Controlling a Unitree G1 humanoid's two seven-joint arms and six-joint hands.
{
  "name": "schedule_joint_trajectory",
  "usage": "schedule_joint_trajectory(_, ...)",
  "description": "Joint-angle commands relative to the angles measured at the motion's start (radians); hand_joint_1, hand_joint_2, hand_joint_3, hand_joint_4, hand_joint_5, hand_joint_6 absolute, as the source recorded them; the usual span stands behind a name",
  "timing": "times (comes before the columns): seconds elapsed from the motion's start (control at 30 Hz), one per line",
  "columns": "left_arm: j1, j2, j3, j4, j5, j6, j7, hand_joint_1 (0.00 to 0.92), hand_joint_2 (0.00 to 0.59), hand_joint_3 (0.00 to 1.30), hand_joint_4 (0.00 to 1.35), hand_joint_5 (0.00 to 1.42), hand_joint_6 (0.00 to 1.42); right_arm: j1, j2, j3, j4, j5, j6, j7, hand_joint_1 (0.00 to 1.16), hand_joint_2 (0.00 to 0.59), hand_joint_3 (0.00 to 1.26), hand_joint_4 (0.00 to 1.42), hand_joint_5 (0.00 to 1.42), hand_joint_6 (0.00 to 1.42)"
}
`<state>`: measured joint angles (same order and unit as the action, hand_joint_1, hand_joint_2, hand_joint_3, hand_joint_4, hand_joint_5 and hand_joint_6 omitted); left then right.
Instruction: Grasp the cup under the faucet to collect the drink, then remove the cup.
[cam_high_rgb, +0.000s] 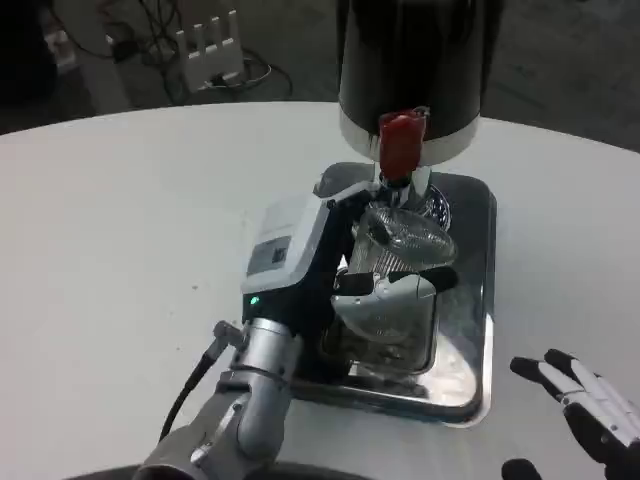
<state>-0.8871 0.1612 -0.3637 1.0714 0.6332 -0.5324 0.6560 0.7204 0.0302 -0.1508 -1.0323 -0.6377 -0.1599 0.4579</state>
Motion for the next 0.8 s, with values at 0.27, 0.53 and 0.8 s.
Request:
schedule_joint_trajectory(0.27,0.027,0.022,-0.004,-0.034,0.007,0.007,0.014,0.294,0.028,0.54,0.73,0.96,1.14,0.005,0.007,0.033,-0.015,-0.018,0.013,-0.016,0.27,0.493,0.11,0.00,0.00,0.00)
schedule_joint_trajectory(0.53,0.036,0.033,-0.013,-0.054,0.020,0.040,0.015,0.294,0.021,0.22,0.18,0.37,0.47,0.014,0.003,0.030,-0.015,0.000,0.006,-0.024,0.27,0.494,0.12,0.01,0.00,0.00)
schedule_joint_trajectory(0.8,0.045,0.044,-0.022,-0.063,0.017,0.052,-0.017,0.252,0.001,0.06,0.01,0.17,0.20,0.013,0.001,0.029,-0.015,0.007,0.003,-0.030,0.27,0.495,0.12,0.01,0.00,0.00)
